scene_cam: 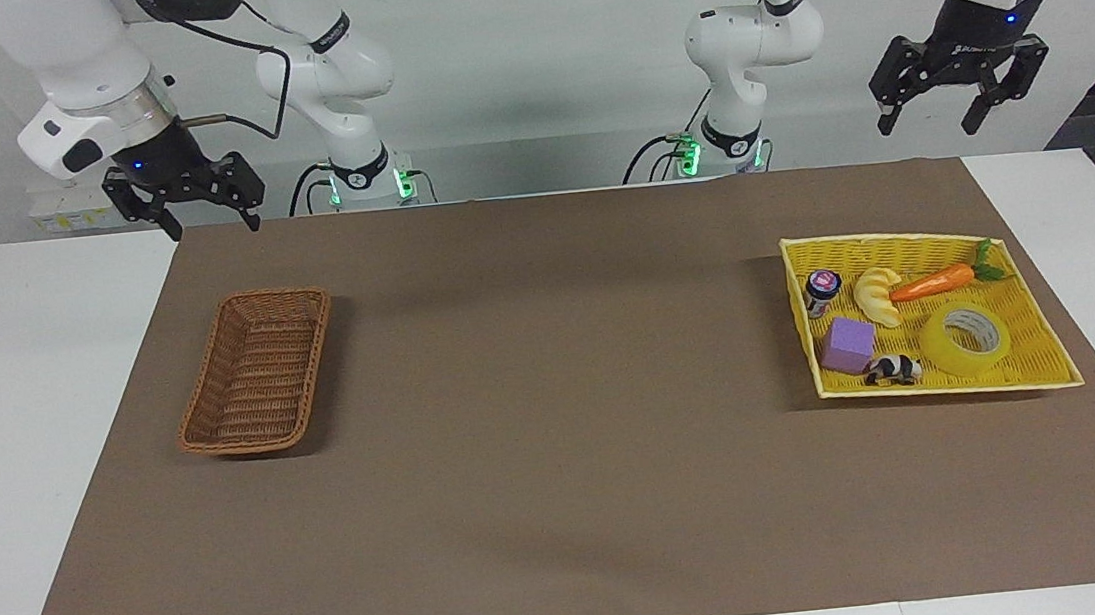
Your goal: Move tape to another basket
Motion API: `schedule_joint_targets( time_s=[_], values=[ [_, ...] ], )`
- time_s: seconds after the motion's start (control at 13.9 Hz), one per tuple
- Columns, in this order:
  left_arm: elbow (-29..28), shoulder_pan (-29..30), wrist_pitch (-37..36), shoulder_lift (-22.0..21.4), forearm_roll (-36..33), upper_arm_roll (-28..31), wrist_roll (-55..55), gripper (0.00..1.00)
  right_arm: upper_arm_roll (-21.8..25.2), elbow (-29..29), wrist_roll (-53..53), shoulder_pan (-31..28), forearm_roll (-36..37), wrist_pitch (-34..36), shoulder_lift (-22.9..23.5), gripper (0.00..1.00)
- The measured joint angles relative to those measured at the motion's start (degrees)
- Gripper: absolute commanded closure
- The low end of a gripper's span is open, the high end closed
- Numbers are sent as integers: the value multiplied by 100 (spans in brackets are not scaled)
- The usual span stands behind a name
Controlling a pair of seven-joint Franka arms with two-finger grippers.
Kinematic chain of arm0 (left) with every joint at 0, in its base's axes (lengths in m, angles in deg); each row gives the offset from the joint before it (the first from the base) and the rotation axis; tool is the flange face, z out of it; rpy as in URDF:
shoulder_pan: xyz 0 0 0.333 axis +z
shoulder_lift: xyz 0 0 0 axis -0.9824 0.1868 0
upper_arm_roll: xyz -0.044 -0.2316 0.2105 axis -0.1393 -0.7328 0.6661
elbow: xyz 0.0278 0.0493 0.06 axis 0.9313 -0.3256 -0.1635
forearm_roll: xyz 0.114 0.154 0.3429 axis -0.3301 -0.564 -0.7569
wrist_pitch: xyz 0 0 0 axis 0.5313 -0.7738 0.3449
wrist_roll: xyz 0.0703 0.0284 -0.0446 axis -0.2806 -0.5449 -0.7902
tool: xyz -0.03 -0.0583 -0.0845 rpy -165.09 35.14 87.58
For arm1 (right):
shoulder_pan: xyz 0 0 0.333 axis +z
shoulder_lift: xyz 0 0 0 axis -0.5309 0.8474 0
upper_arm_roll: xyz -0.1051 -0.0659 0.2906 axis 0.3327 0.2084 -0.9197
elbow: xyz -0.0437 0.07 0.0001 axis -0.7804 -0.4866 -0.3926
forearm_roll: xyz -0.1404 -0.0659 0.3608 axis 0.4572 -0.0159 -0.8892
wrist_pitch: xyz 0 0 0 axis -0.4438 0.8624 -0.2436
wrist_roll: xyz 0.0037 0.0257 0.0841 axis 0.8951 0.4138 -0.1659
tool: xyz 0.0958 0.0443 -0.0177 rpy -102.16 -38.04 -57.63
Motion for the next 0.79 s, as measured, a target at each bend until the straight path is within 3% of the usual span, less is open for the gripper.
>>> schedule_joint_targets(
  time_s=[0.79],
  values=[
    [-149,212,88,-57,-4,80,36,0,-22,0,0,5,0,0,0,0]
  ],
)
